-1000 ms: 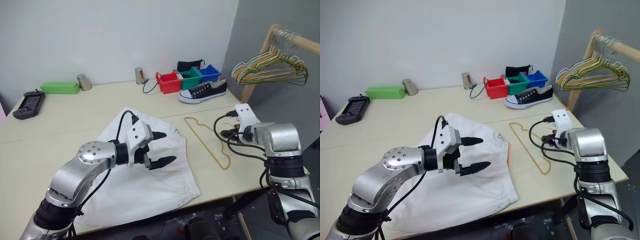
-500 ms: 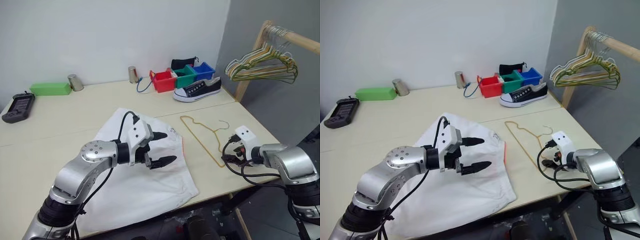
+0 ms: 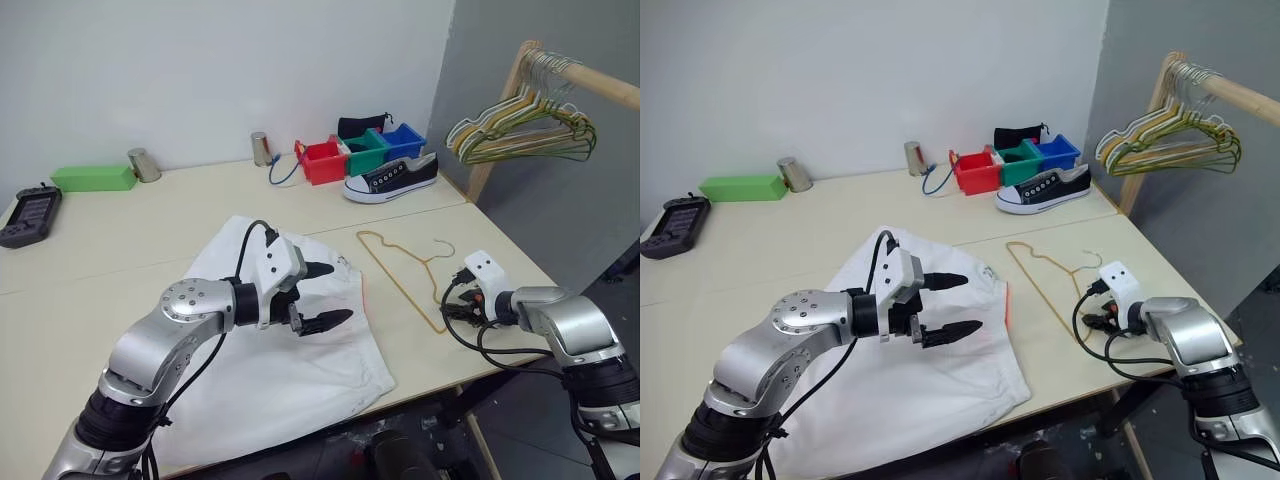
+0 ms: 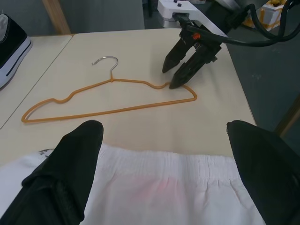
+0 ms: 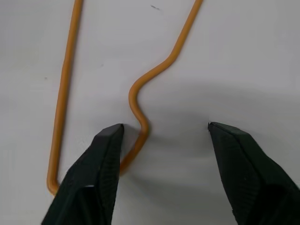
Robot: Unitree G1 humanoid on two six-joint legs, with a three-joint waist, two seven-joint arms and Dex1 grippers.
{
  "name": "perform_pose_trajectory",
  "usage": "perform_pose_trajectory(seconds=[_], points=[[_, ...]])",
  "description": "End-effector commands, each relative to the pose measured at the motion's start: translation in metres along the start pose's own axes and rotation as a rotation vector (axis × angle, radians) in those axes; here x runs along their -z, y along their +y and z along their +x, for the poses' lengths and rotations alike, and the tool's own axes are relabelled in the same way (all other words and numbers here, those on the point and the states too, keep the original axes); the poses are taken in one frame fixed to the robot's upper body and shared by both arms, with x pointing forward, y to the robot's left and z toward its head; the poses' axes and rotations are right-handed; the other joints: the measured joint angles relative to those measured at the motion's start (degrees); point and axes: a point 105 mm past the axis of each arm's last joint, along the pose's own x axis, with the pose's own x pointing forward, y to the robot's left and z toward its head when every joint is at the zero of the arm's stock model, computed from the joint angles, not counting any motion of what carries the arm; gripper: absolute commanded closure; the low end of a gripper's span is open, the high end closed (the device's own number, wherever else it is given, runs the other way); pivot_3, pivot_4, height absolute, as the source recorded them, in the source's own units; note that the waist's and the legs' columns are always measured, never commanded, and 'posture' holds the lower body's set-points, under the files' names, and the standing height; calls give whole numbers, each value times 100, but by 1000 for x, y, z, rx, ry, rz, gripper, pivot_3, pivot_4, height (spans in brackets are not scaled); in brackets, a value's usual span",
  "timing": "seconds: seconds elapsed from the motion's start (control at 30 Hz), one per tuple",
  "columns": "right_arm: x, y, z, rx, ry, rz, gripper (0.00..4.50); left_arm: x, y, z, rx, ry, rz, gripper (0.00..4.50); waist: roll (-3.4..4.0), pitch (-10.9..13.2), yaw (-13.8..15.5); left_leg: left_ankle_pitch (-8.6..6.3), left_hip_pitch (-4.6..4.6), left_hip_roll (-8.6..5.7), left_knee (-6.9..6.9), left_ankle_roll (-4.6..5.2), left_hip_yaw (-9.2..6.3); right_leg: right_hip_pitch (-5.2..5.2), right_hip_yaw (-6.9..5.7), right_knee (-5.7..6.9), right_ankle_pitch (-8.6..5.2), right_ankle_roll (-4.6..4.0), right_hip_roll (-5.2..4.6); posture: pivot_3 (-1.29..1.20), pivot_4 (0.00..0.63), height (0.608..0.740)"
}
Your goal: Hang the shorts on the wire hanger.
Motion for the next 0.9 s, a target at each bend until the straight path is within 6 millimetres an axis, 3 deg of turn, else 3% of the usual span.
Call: perform_pose_trajectory(seconds=[0.03,0.33,0.5,0.6,0.67,0.73,0.9], points=[[5,9,9,-49,22,-6,2530,-10,1,-5,-20,-20,45,0,0,0,2,0,0,0,0,0,3,0,8,0,0,0,4,-206,35,740],[1,11,11,-52,8,-26,4471,-10,3,-6,-32,-22,48,0,-8,-6,14,0,1,3,1,0,21,0,47,0,3,5,22,-196,24,740],[4,-2,10,0,6,-61,4471,-11,4,-6,-36,-24,49,0,-19,-15,16,0,1,2,1,0,24,0,52,0,3,6,23,-193,17,740],[-15,-26,5,98,-60,-108,4471,-11,6,-7,-49,-28,47,0,-27,-22,17,0,1,2,3,0,28,0,54,-1,4,7,23,-195,13,740],[-49,-50,-8,216,-166,-266,4471,-13,17,-10,-89,-37,47,0,-25,-21,18,0,3,2,7,0,30,0,57,-2,7,12,22,-210,8,740],[-87,-64,-22,319,-275,-558,4471,-21,41,-19,-161,-59,51,0,-12,-15,25,0,0,-5,11,1,37,-11,69,-2,17,27,21,-213,6,740],[-117,-65,-28,394,-329,-1115,4471,-46,84,-44,-255,-93,86,0,-1,-11,-24,1,-9,-5,7,1,40,-24,68,-4,20,31,21,-212,0,740]])
